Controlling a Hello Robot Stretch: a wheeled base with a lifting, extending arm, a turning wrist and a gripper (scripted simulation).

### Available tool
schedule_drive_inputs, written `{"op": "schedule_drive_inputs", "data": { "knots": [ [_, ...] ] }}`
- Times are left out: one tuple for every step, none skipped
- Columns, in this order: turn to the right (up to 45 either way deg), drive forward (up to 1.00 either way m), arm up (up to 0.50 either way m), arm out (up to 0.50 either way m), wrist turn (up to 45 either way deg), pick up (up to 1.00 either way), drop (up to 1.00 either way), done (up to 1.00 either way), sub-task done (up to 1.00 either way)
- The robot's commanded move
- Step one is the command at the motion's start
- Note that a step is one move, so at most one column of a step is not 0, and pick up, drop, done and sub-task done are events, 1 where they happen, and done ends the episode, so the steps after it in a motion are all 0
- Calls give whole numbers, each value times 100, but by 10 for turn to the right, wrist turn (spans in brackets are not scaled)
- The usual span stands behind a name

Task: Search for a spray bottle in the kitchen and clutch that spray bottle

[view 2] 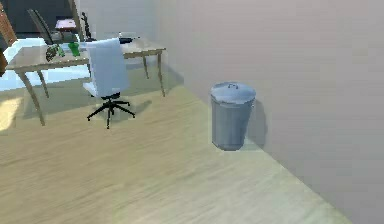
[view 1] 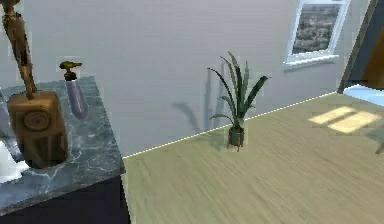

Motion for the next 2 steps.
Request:
{"op": "schedule_drive_inputs", "data": {
  "knots": [
    [0, 15, 0, 0, 0, 0, 0, 0, 0],
    [-450, 0, 0, 0, 0, 0, 0, 0, 0]
  ]
}}
